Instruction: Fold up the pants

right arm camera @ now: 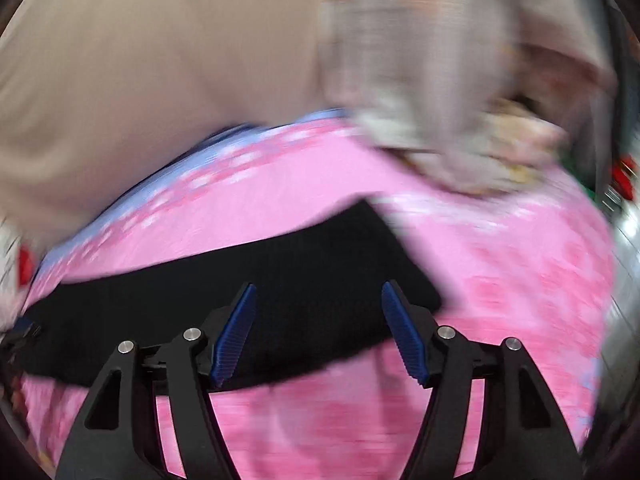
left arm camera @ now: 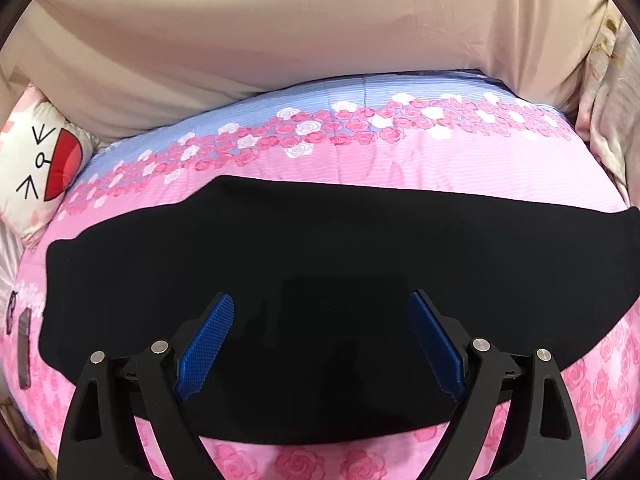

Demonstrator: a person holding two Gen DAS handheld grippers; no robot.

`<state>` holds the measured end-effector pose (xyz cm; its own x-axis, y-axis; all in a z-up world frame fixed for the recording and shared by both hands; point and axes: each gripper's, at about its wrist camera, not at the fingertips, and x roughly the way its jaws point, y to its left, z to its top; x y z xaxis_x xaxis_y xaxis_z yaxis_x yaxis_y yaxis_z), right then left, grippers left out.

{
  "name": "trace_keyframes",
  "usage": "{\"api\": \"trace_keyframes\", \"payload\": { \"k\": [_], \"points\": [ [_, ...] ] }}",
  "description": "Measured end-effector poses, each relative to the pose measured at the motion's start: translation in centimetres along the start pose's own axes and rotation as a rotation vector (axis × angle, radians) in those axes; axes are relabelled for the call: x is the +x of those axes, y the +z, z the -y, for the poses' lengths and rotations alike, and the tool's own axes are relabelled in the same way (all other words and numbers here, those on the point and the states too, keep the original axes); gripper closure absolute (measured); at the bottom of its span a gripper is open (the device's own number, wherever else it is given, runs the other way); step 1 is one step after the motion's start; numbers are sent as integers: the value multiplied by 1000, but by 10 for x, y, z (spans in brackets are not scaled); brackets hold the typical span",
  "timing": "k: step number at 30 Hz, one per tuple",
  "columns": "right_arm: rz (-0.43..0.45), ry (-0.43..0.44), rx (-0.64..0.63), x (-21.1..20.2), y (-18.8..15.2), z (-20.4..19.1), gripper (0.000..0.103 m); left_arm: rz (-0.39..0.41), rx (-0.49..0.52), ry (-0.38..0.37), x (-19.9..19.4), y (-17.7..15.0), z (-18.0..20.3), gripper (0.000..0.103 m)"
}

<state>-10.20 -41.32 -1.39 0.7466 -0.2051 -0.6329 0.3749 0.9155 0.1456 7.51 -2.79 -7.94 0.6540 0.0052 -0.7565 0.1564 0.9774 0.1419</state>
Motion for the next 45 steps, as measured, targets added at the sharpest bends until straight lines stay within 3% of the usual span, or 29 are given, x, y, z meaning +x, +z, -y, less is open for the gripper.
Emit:
{"api": "trace_keyframes", "payload": {
  "k": [4,7,10,13,14,16,19,22,26,31,34,37,40,43,45],
  "points": [
    [-54,179,-245,33,-1,-107,41,-29,46,67,19,-9,9,17],
    [-115,316,-392,66,-6,-185,49,-64,36,87,32,-20,1,17],
    [-171,273,-453,107,-6,-211,52,-78,-21,54,37,-30,-22,9],
    [-156,71,-450,127,3,-175,52,-80,-68,63,32,-36,-49,8],
    [-145,15,-409,126,9,-146,52,-80,-75,77,31,-38,-58,8],
    [-140,-26,-253,112,20,-85,52,-82,-95,87,29,-43,-75,8],
    [-64,-225,-48,53,25,7,50,-79,-146,88,25,-46,-101,8],
    [-16,-292,69,1,15,55,49,-43,-159,85,19,-37,-112,8],
    [-38,-269,162,-22,-2,86,43,-2,-127,38,18,-22,-100,8],
    [-73,-262,167,-6,-14,79,43,-4,-86,-4,17,-19,-80,8],
    [-45,-271,146,-8,-12,64,40,-3,-133,30,10,-28,-99,8],
    [-10,-272,111,-8,-6,46,40,7,-260,136,-9,-44,-153,8],
    [8,-232,63,-5,3,15,40,-4,-420,296,-32,-70,-225,8],
    [16,-174,-17,3,12,-28,37,-80,-559,478,-41,-106,-297,9],
    [22,-134,-76,11,17,-63,30,-114,-646,485,-39,-128,-335,9]
  ]
}}
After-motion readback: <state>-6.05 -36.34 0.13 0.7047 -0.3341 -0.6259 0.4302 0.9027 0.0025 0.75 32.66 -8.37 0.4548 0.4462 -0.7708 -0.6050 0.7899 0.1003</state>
